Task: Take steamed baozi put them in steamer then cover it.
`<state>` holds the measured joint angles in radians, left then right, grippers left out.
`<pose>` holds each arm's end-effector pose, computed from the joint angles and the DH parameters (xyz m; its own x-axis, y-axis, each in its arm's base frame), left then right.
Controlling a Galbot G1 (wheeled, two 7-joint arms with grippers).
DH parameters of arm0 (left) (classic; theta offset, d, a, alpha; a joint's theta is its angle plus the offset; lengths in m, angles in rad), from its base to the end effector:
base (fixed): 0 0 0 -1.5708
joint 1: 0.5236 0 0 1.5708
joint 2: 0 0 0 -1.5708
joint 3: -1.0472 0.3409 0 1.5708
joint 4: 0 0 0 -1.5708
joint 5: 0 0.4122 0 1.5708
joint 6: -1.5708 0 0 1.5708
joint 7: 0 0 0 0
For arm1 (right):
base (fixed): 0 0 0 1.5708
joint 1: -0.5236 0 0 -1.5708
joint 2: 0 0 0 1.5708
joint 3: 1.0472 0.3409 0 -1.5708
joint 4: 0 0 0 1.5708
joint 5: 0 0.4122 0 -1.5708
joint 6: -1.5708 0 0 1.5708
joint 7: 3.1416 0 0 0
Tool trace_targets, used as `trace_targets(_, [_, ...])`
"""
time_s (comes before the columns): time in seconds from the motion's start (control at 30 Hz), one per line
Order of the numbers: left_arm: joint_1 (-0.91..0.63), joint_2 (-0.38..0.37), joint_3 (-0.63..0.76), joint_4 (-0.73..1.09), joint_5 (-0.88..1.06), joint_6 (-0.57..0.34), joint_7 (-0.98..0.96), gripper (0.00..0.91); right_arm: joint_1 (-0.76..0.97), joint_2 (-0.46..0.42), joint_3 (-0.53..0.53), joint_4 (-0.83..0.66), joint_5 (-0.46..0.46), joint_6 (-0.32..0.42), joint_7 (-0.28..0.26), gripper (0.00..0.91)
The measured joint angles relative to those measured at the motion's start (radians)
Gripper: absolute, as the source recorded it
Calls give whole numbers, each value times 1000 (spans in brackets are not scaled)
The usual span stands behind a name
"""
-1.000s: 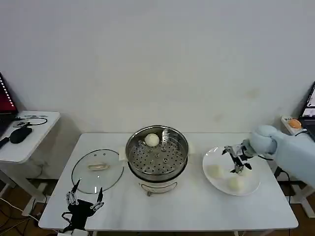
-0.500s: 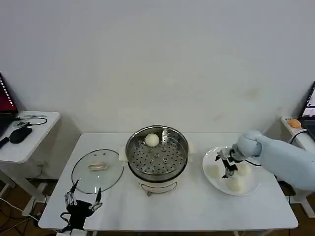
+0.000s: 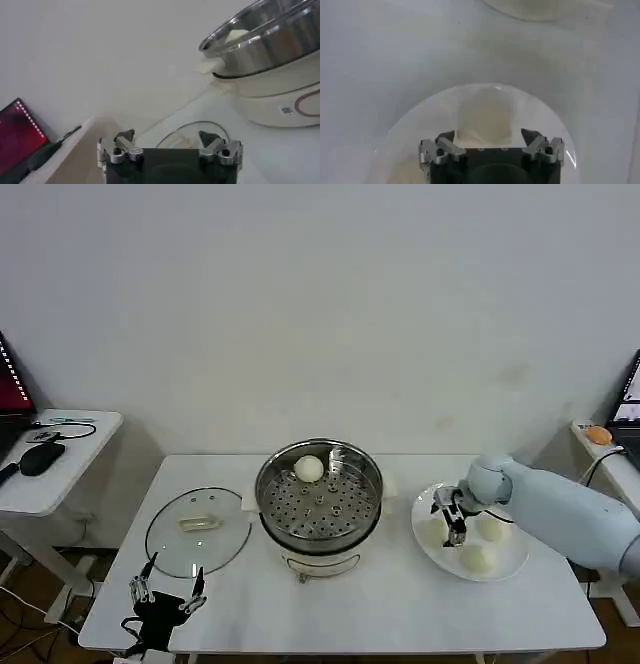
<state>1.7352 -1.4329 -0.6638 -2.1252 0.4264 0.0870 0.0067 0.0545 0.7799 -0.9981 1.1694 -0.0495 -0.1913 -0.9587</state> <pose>0.1944 0.0655 -0.3100 -0.9771 -0.0899 0.1926 0.0389 0.8151 0.5780 0.5636 -0.0904 -0.2648 -0.1854 -0.0971 0.9779 -0.9671 -0.1583 -0.1990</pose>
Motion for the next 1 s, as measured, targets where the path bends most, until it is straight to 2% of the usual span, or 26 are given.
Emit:
trace_targets(0.23, [-1,-2,-1,0,-2,0,0,907,0,1,2,-2,5,-8,-10,615])
trace_targets(0.67, [-5,2,3,-10,-3,4,2,907,83,-52,-6,39,45,-16,-34,615])
trace_targets(1.0, [-18,-2,19,-21,-1,10,6,907,279,-74,-72,115,145,-51,-38,615])
